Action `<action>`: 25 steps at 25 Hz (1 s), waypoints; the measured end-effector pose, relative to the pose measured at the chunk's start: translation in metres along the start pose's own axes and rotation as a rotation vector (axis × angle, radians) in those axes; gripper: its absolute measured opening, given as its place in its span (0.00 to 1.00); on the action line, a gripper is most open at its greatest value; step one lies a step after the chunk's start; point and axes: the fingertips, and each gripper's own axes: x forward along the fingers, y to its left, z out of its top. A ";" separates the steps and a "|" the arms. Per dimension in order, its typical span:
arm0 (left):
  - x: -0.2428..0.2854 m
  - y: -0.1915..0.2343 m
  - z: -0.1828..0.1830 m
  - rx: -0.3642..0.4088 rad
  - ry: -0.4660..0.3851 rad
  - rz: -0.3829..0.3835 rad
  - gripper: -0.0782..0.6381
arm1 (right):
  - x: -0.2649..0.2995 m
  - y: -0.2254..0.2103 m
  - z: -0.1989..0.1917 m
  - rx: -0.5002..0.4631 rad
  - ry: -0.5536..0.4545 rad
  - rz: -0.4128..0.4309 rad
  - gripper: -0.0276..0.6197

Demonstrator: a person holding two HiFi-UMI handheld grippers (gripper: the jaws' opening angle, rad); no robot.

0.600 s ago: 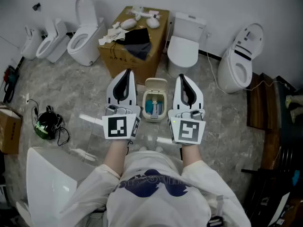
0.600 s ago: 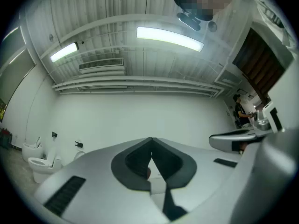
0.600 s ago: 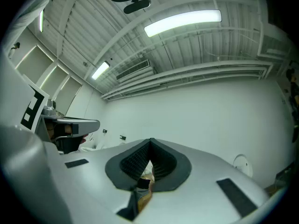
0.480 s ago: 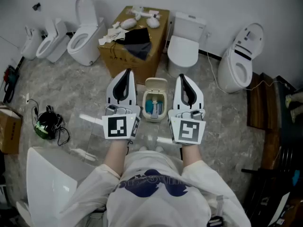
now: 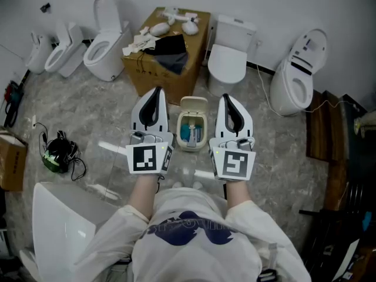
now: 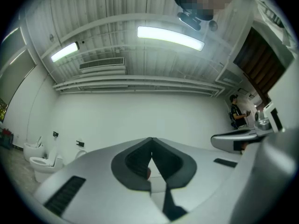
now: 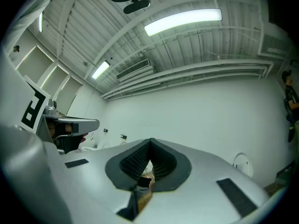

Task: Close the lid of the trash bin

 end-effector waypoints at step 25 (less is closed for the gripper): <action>0.001 0.040 -0.030 -0.039 0.076 -0.029 0.11 | -0.002 -0.007 -0.046 0.143 0.130 0.004 0.45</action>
